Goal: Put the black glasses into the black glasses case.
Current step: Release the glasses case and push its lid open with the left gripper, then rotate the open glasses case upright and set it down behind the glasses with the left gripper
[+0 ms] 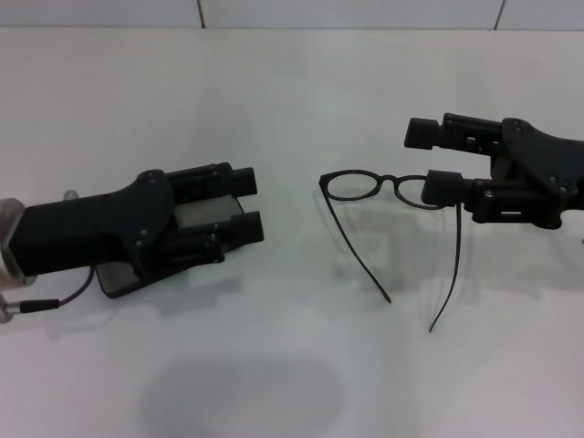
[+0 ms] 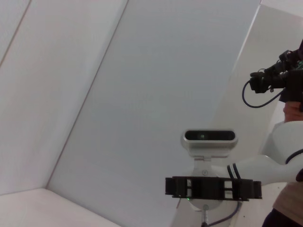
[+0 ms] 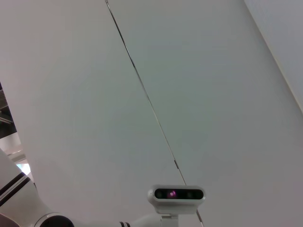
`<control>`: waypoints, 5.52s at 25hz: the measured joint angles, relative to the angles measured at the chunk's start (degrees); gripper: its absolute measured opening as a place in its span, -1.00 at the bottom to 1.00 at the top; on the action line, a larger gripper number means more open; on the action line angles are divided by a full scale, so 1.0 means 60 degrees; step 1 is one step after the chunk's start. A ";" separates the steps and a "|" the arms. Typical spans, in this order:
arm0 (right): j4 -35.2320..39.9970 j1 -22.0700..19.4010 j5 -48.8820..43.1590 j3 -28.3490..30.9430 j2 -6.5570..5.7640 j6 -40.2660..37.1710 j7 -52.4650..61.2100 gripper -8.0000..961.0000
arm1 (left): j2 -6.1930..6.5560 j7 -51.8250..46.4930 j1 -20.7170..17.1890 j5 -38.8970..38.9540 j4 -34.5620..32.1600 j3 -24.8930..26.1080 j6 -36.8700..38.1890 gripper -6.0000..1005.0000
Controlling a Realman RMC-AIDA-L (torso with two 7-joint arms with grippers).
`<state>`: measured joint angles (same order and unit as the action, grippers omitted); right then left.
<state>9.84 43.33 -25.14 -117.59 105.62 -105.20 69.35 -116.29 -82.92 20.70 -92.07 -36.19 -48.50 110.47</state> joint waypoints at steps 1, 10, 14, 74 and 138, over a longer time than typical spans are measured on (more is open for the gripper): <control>0.0000 0.0000 0.0000 0.0000 0.0003 0.0000 0.0000 0.66 | -0.0003 0.0012 -0.0009 0.0002 -0.0001 0.0047 0.0000 0.39; 0.0000 0.0000 0.0000 0.0000 0.0019 -0.0010 -0.0001 0.66 | -0.0042 0.0134 -0.0054 0.0007 -0.0004 0.0171 0.0001 0.39; 0.0000 -0.0001 -0.0004 0.0000 0.0021 -0.0014 -0.0016 0.66 | -0.0042 0.0137 -0.0045 0.0034 -0.0005 0.0177 0.0000 0.39; 0.0313 -0.1840 -0.0603 0.1694 -0.0025 -0.1284 -0.1315 0.66 | -0.0583 -0.9854 0.1809 -1.1696 -0.8516 -0.6479 -0.3372 -0.37; 0.1597 -0.1490 -0.4620 0.2783 0.0795 -0.1524 -0.0161 0.62 | -0.0598 -0.8576 0.3152 -1.1725 -0.6157 -0.9890 -0.8477 -0.58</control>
<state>19.42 34.39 -52.86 -100.89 110.39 -114.34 68.38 -119.88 -134.38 39.62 -162.42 -73.13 -107.84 59.61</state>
